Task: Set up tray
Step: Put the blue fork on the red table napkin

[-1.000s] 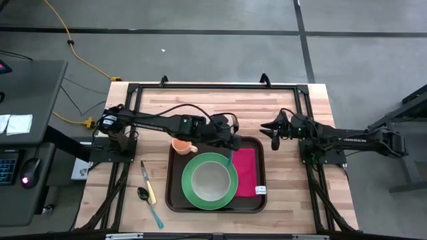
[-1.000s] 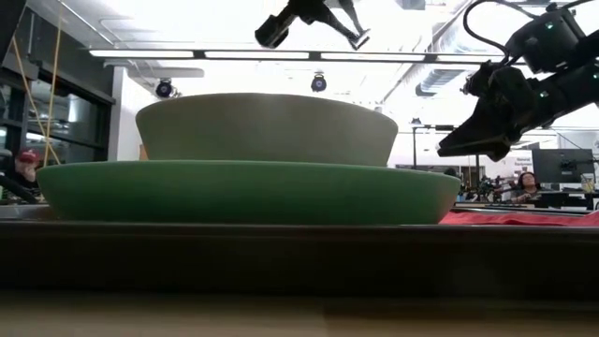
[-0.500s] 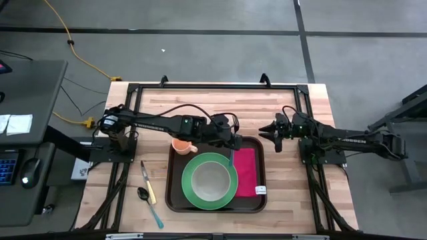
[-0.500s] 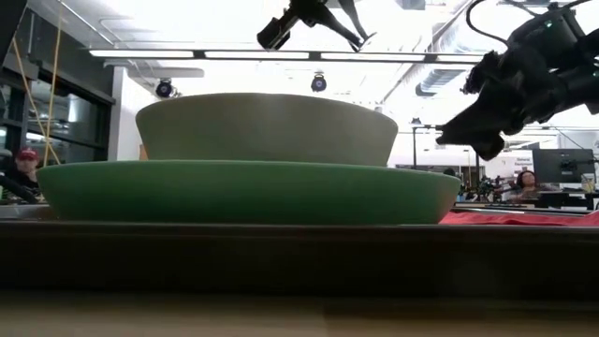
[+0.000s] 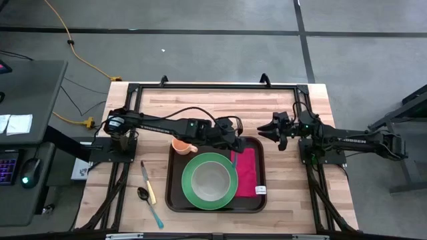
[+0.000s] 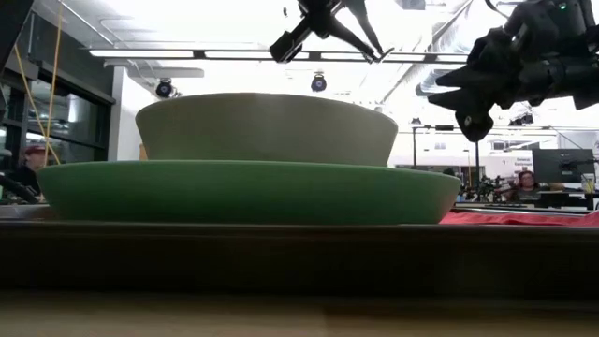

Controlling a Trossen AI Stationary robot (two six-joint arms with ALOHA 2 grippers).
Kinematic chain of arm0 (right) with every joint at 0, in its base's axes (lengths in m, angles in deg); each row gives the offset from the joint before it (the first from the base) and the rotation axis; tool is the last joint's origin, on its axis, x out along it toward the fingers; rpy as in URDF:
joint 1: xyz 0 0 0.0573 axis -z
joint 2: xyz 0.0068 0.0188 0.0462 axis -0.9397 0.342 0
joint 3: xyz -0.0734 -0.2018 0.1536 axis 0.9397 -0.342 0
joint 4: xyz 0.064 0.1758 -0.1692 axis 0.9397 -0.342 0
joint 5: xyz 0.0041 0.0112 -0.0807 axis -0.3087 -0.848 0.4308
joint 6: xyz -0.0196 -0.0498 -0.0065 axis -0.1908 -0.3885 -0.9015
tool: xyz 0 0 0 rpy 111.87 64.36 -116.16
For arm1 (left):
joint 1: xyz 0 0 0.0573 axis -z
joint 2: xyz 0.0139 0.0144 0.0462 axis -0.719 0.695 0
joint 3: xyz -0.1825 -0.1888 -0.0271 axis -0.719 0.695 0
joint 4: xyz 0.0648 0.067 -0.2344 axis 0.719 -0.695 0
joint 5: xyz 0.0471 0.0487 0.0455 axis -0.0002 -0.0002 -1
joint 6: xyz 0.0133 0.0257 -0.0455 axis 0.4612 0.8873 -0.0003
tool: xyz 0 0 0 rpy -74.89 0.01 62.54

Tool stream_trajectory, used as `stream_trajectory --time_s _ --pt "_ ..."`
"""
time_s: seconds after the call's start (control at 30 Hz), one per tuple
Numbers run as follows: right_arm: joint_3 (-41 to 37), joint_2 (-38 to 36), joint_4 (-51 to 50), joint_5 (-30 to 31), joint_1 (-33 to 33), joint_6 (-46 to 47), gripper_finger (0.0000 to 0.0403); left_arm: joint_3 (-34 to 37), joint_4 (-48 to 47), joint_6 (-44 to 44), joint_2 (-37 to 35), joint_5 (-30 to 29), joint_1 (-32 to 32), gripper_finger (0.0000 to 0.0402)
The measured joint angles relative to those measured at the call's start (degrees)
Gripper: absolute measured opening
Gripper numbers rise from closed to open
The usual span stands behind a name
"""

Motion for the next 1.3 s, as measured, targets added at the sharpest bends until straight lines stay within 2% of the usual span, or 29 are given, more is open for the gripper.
stream_trajectory --time_s 0.17,0.5,0.67,0.97,1.13,1.3 --pt "0.0 0.04 0.4 -2.83 -0.02 3.65 0.0114 -0.01 0.26 -0.08 0.66 0.58 0.0 0.005" --pt "0.0 0.04 1.0 -3.06 -0.02 7.86 0.0114 -0.05 0.48 -0.3 0.55 0.59 0.0 0.005" --pt "0.01 0.07 4.45 -3.52 -0.02 9.83 0.0119 -0.05 0.46 -0.32 0.55 -0.35 0.0 0.005" --pt "2.54 1.51 4.7 -5.83 -0.53 10.4 0.0174 -0.05 0.65 -0.33 0.78 -0.66 0.0 0.005" --pt "5.32 6.04 4.59 -5.75 -3.04 7.45 0.0201 -0.08 1.61 -0.34 1.35 -0.68 0.0 0.005" --pt "8.35 11.07 4.41 -5.37 -3.72 5.19 0.0212 0.01 1.86 -0.34 2.05 -0.39 0.0 0.005"
